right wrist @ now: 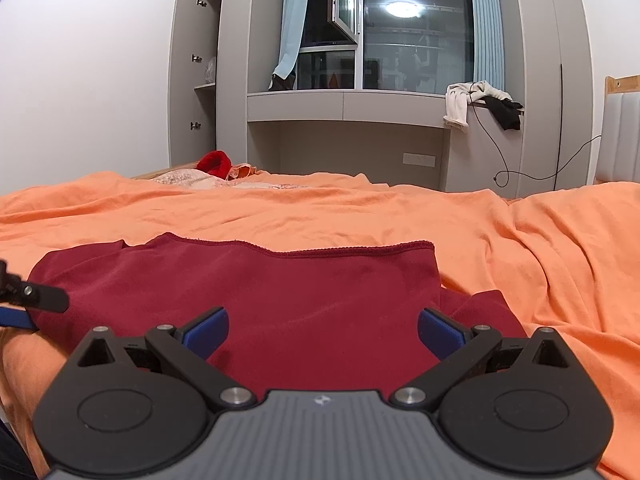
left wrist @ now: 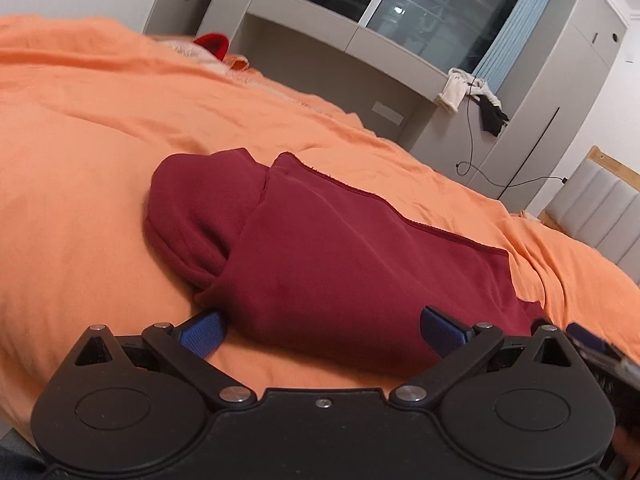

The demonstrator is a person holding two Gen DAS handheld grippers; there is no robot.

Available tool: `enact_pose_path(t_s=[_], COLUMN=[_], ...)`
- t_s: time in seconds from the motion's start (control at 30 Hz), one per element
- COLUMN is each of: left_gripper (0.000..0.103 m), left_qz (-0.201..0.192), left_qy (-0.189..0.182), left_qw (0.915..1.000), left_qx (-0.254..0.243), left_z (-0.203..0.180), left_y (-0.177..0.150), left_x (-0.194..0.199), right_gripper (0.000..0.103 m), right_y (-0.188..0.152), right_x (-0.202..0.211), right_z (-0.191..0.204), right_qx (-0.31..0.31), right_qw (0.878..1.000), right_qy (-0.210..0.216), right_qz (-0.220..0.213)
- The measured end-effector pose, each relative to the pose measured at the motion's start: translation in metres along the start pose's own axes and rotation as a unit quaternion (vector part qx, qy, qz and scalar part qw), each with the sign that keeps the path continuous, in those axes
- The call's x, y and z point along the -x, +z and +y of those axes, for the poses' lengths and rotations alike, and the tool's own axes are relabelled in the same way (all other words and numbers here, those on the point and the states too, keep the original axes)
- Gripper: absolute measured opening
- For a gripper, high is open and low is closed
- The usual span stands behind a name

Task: Fold small clothes
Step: 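Move the left gripper down to the end of the folded shirt strip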

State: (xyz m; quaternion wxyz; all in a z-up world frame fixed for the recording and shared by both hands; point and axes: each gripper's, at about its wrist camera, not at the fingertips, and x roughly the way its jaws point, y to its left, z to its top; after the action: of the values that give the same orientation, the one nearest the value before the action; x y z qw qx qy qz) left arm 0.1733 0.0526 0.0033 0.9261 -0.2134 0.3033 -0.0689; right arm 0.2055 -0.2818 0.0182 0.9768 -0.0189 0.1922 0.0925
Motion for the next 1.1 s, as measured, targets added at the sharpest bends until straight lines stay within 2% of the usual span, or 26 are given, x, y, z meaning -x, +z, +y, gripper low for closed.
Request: enact_pose_path(t_s=[0.2,0.33,0.5,0.67,1.1], left_gripper=[0.102,0.102,0.102,0.102,0.102], left_qz=[0.022,0.016,0.004,-0.006,-0.002], left_qy=[0.008,0.018,0.024,0.022,0.019], left_qw=[0.9997,0.9995,0.9996,0.9982,0.9986], left_qx=[0.007,0.023,0.017,0.056,0.050], left_z=[-0.001,-0.002,0.000,0.006,0.009], left_y=[0.017,0.023,0.026,0.029,0.029], left_x=[-0.023,-0.033,-0.043,-0.041,-0.043], right_gripper=[0.103,0.103,0.103,0.103,0.103], right_y=[-0.001,-0.002,-0.005,0.000,0.005], right_x=[-0.005,-0.011,-0.022,-0.031,-0.060], right_z=[0.000,-0.001,-0.002,0.000,0.041], right_qx=[-0.001,-0.004,-0.011,-0.018,0.044], right_qw=[1.000,1.000,1.000,0.999,0.999], right_qy=[0.001,-0.005,-0.011,-0.014,0.000], right_qz=[0.005,0.012,0.022,0.029,0.031])
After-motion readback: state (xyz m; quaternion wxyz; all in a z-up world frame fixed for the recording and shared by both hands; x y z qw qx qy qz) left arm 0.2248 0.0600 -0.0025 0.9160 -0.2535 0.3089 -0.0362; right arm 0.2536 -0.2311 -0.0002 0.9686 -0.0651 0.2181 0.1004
